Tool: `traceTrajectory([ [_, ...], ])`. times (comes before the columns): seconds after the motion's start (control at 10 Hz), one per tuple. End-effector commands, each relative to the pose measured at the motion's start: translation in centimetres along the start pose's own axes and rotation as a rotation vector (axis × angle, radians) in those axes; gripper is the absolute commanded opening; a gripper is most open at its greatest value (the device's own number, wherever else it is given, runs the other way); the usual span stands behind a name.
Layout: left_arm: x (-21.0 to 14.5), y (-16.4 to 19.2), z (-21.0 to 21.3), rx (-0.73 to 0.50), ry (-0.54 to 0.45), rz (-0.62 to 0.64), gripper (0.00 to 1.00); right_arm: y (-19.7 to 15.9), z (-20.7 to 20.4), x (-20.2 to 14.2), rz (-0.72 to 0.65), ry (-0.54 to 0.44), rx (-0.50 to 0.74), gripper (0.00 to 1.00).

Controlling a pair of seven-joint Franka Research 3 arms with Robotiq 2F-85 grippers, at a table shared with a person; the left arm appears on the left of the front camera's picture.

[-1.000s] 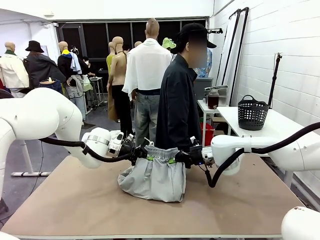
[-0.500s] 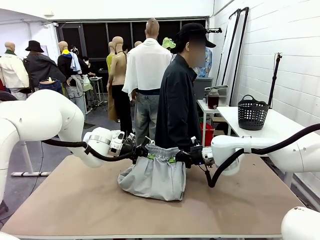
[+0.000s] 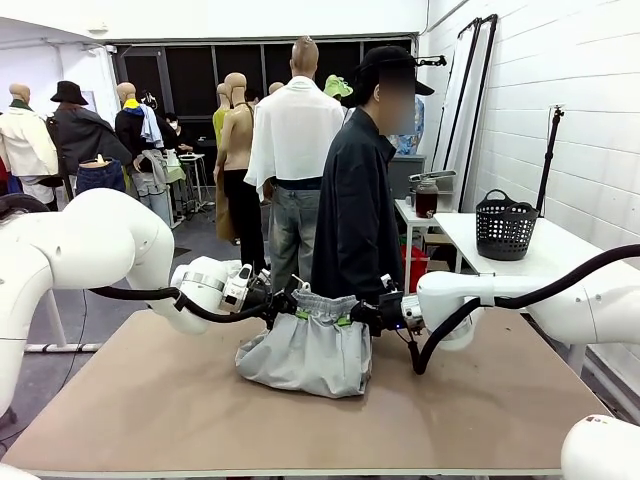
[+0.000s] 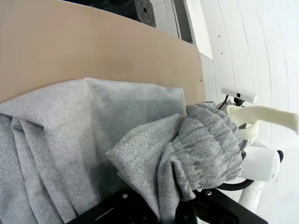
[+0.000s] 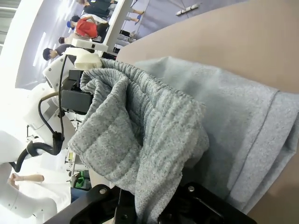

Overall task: Fold the training pants.
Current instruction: Fold the Training pants in half.

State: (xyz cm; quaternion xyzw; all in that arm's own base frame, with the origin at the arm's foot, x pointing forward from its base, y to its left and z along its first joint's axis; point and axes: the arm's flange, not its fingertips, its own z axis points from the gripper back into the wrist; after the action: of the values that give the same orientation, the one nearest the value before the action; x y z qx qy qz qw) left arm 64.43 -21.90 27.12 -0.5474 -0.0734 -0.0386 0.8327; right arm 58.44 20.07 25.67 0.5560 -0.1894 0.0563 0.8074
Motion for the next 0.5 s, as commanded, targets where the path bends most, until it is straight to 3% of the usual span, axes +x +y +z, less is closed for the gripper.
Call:
traceTrajectory([
  [0.0,2.10,0.85,0.56,0.042,0.000,0.032,0.00,-0.61,-0.05,0.82,-0.037,-0.023,-0.054,0.00],
  [0.1,2.28,1.02,0.40,0.045,0.005,0.038,0.00,-0.60,0.05,0.86,-0.039,-0.025,-0.055,0.00],
  [0.2,2.33,1.10,0.35,0.041,0.010,0.043,0.08,-0.54,0.11,0.85,-0.046,-0.026,-0.056,0.05],
  [0.4,2.43,1.22,0.32,0.036,0.006,0.048,0.48,-0.50,0.32,0.92,-0.062,-0.025,-0.064,0.45],
])
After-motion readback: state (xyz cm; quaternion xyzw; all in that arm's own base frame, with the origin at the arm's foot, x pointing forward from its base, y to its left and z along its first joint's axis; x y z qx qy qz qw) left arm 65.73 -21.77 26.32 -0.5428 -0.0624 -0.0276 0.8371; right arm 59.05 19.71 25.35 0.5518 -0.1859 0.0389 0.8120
